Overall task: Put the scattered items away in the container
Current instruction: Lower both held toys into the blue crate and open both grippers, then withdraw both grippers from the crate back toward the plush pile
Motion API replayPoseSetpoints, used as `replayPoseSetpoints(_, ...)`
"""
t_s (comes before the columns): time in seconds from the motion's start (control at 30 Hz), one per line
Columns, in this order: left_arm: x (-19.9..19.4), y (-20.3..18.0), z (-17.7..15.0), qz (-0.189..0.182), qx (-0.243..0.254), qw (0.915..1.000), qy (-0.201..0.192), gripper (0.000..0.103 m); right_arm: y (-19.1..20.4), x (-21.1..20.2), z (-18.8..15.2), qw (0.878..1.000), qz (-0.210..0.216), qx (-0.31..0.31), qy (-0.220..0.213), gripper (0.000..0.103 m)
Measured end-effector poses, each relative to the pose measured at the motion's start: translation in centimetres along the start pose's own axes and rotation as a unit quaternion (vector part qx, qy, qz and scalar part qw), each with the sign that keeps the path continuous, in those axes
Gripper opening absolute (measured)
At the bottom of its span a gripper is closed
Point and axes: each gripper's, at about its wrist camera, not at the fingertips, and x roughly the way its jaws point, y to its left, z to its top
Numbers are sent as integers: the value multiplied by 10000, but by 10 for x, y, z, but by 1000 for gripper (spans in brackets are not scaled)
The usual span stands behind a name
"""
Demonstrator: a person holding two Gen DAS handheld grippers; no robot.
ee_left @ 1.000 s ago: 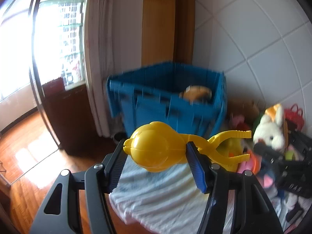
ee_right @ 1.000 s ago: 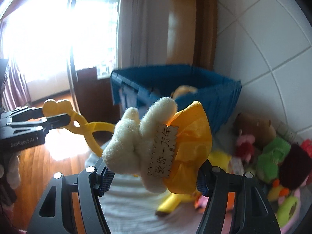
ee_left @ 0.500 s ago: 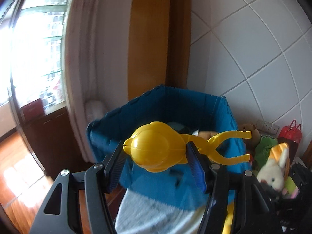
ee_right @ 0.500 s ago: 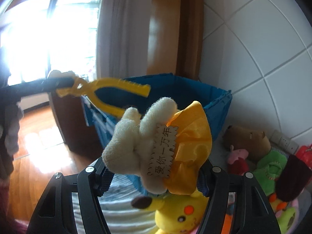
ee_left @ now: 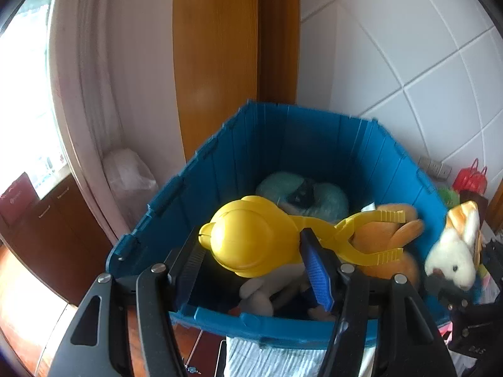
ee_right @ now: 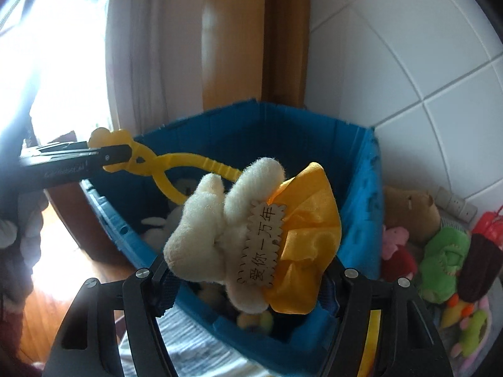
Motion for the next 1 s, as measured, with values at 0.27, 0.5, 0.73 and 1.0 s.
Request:
replayPoseSetpoints(0.27,42,-3,-1,-126,116,9993,336,61,2,48,9,9985,-291,-15,465,75)
replayPoseSetpoints(0.5,53,-8,-3,-69,143,9987,483,65,-4,52,6,9985,-347,16,433,92)
replayPoseSetpoints(0.73,41,-6,-6,-104,92,9993,346,78,-1,52,7,9984,-413,-7,382,102)
replayPoseSetpoints(1.0,10,-1,-13,-218,13,9997,135,78,8,23,6,9984,-552,-45,82,103)
